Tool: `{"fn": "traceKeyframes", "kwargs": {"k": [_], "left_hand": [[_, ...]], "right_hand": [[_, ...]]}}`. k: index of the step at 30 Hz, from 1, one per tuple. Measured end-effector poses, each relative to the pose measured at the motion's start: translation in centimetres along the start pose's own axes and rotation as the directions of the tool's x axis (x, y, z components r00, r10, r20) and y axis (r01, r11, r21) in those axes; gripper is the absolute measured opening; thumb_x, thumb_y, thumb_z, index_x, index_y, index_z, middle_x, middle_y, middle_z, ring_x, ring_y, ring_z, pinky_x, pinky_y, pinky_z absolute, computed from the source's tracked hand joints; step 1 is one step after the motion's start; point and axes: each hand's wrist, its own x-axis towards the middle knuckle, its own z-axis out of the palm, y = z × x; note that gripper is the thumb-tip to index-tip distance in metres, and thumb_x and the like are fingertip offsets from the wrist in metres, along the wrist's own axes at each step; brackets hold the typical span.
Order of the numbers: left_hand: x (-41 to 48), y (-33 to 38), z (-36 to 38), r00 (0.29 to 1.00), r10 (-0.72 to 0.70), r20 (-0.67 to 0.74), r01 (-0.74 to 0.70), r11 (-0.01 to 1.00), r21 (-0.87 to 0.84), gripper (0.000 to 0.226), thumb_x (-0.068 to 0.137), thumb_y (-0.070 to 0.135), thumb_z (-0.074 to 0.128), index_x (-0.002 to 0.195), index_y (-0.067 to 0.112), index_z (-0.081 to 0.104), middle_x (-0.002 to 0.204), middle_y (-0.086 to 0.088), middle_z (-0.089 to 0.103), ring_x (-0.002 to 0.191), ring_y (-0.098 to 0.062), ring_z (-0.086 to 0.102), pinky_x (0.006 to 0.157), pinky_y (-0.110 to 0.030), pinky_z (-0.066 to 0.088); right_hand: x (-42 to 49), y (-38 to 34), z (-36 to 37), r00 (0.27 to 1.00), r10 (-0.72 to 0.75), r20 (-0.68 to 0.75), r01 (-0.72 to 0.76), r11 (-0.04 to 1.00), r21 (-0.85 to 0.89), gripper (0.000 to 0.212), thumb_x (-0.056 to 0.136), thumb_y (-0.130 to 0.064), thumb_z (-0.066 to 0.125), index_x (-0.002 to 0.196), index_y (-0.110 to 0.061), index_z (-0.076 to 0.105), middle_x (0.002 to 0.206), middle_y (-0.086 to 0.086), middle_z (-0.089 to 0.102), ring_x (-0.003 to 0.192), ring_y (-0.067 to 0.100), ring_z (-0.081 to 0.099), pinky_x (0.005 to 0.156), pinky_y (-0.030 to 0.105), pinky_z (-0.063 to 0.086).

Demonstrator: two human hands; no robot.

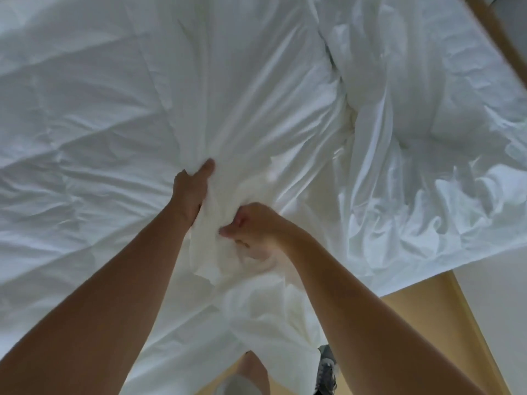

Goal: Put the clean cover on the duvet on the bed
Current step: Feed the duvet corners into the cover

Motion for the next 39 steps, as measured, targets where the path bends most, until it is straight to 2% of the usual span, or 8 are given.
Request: {"fn": "traceKeyframes", "kwargs": {"k": [3,10,15,21,26,30,35,39], "left_hand": [[-0.3,-3.6,-3.8,0.986,0.108,-0.127,-0.072,0.962,0.263,0.043,0.093,0.042,0.071,0.118,0.007,0.069,0.103,-0.006,0.071,0.093,-0.024,0.069,0.081,-0.034,0.054],[-1.4,-6.0,-22.4,0.825,0.11,-0.554,0.204,0.856,0.475,0.053,0.093,0.047,0.067,0.113,-0.001,0.07,0.104,-0.023,0.072,0.1,-0.041,0.069,0.081,-0.041,0.048],[-2.8,-4.6,-15.3,0.98,-0.179,-0.086,0.172,0.981,-0.091,0.044,0.083,0.026,0.082,0.121,0.01,0.069,0.102,-0.008,0.077,0.088,-0.025,0.075,0.07,-0.03,0.059],[-4.0,-6.9,-9.7,0.966,-0.122,0.229,0.101,0.99,0.101,0.032,0.08,0.028,0.083,0.11,0.021,0.073,0.096,0.004,0.079,0.082,-0.01,0.076,0.059,-0.017,0.055],[-3.8,-9.7,-17.5,0.981,-0.069,-0.18,0.112,0.965,0.239,0.036,0.091,0.035,0.074,0.116,0.01,0.072,0.096,-0.004,0.075,0.085,-0.02,0.072,0.074,-0.031,0.057],[-5.0,-11.4,-23.1,0.895,-0.179,-0.409,0.206,0.978,0.023,0.037,0.086,0.036,0.078,0.108,0.006,0.072,0.107,-0.018,0.074,0.088,-0.03,0.072,0.082,-0.047,0.061],[-9.7,-13.5,-19.1,0.899,-0.379,0.219,0.438,0.791,-0.428,0.056,0.079,0.052,0.08,0.118,0.012,0.075,0.116,-0.016,0.074,0.1,-0.032,0.074,0.074,-0.041,0.061],[-13.7,-15.1,-14.5,0.869,-0.285,0.406,0.455,0.782,-0.426,0.074,0.057,0.063,0.089,0.116,0.019,0.078,0.122,-0.014,0.072,0.111,-0.03,0.071,0.078,-0.037,0.061]], "right_hand": [[1.5,0.1,-1.2,0.806,0.165,-0.568,-0.128,0.986,0.105,0.077,0.076,-0.071,0.071,0.13,-0.02,0.052,0.129,0.008,0.055,0.12,0.029,0.054,0.1,0.042,0.047],[4.8,0.2,1.2,0.815,0.413,-0.406,-0.389,0.91,0.145,0.123,0.07,-0.082,0.066,0.157,-0.012,0.013,0.154,0.02,0.027,0.144,0.037,0.029,0.107,0.054,0.039],[6.7,-2.9,5.3,0.859,0.465,-0.212,-0.359,0.845,0.397,0.129,0.055,-0.096,0.059,0.143,-0.003,0.043,0.135,0.017,0.057,0.125,0.035,0.056,0.106,0.047,0.046],[8.0,-1.9,10.4,0.889,0.455,0.045,-0.328,0.566,0.756,0.043,0.087,-0.058,0.065,0.08,-0.016,0.063,0.074,0.002,0.062,0.057,0.019,0.058,0.049,0.026,0.047],[8.8,-4.4,14.6,0.975,0.221,0.025,-0.222,0.973,0.061,0.042,0.101,-0.034,0.047,0.127,-0.004,0.061,0.115,0.015,0.063,0.114,0.035,0.061,0.089,0.035,0.047],[5.9,-7.3,20.5,0.976,0.093,0.199,-0.028,0.95,-0.311,0.041,0.101,-0.035,0.042,0.124,-0.012,0.066,0.133,0.013,0.063,0.127,0.032,0.056,0.095,0.039,0.037],[2.7,-4.6,18.2,0.966,0.031,-0.258,-0.078,0.982,-0.174,0.037,0.092,-0.052,0.051,0.099,-0.02,0.067,0.104,0.004,0.07,0.104,0.029,0.064,0.087,0.038,0.046],[-4.4,2.0,15.5,0.578,-0.294,-0.761,0.015,0.936,-0.35,0.051,0.09,-0.067,0.054,0.101,-0.018,0.063,0.095,-0.001,0.064,0.09,0.023,0.059,0.081,0.04,0.045]]}}
